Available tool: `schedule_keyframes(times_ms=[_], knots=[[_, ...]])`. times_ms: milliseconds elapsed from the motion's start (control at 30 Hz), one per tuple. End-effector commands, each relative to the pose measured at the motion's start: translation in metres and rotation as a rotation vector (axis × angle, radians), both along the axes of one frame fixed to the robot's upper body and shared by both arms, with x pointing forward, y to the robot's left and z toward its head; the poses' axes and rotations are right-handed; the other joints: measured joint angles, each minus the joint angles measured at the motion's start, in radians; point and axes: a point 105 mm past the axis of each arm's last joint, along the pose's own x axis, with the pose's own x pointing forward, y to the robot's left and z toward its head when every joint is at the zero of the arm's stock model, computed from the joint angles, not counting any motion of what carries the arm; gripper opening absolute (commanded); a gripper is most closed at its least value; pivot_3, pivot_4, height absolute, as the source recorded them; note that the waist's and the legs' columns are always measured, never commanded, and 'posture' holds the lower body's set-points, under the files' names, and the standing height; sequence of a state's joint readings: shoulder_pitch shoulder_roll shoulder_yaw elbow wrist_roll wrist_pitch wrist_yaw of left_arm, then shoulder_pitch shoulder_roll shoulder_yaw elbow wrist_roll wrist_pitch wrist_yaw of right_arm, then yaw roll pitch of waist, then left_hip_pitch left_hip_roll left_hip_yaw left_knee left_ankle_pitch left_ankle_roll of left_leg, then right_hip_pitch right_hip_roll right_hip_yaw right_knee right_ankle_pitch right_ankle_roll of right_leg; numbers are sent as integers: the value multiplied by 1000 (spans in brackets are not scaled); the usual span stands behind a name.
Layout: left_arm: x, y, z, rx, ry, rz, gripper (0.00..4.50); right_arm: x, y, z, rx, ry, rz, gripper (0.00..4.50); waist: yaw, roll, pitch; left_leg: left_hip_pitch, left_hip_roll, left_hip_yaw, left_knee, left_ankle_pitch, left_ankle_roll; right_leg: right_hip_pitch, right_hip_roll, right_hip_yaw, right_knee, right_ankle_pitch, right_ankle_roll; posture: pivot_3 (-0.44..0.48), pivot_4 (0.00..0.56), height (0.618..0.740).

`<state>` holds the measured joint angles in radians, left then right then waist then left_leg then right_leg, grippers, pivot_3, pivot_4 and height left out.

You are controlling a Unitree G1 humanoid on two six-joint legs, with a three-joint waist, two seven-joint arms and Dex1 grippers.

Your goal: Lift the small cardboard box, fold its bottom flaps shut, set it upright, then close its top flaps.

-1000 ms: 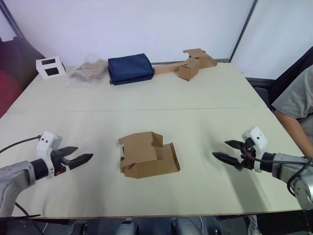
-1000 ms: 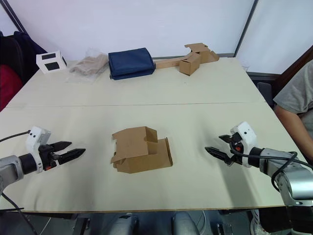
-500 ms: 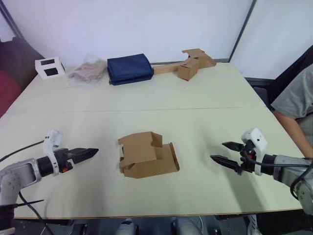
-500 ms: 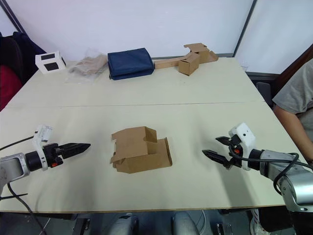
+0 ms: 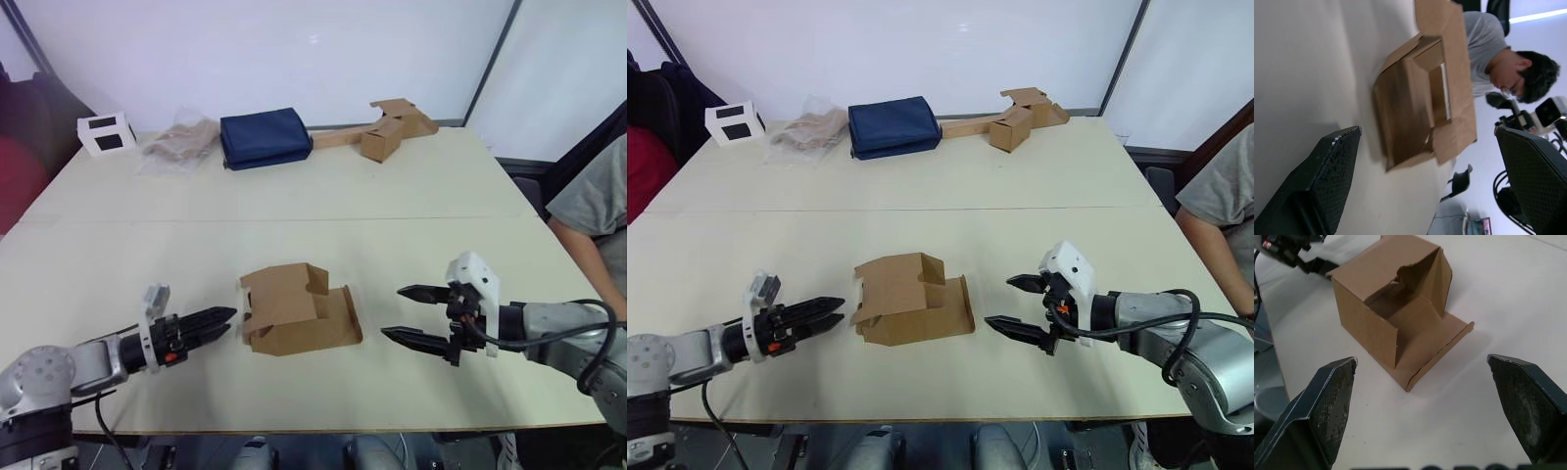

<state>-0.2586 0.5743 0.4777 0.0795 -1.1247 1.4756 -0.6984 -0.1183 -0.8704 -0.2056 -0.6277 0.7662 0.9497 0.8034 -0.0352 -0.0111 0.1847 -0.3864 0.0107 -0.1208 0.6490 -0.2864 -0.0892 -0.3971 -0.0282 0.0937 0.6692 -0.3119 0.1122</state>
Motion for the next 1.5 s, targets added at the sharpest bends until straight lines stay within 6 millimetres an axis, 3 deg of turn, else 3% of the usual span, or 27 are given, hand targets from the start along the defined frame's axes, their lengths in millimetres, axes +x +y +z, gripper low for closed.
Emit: schedule_keyframes(times_ms=[33,267,733,1067,1167,1333,1500], knots=[[7,-6,9,-24,-34,-16,4500,-6,4,7,-4,-28,20,4472,-2,0,0,0,0,0,0,0,0,0,0,0,0,0,0,0,150,740],[12,-19,3,-9,-13,-52,4500,-5,5,5,3,-50,-16,4472,-7,0,0,0,0,0,0,0,0,0,0,0,0,0,0,0,150,740],[35,-62,25,-80,-57,-188,4500,-5,7,-1,9,-41,-33,4472,-4,0,0,0,0,0,0,0,0,0,0,0,0,0,0,0,150,740],[44,-76,20,-110,-50,-229,4500,-6,8,-3,21,-43,-56,4472,-6,0,0,0,0,0,0,0,0,0,0,0,0,0,0,0,150,740],[43,-77,20,-113,-53,-247,3833,-7,10,4,62,-48,-56,4500,-6,0,0,0,0,0,0,0,0,0,0,0,0,0,0,0,150,740],[40,-76,18,-108,-47,-273,1703,-19,17,12,24,-65,21,4500,-6,0,0,0,0,0,0,0,0,0,0,0,0,0,0,0,150,740],[43,-75,18,-110,-56,-264,23,-18,19,11,-7,-74,33,4500,-5,0,0,0,0,0,0,0,0,0,0,0,0,0,0,0,150,740]])
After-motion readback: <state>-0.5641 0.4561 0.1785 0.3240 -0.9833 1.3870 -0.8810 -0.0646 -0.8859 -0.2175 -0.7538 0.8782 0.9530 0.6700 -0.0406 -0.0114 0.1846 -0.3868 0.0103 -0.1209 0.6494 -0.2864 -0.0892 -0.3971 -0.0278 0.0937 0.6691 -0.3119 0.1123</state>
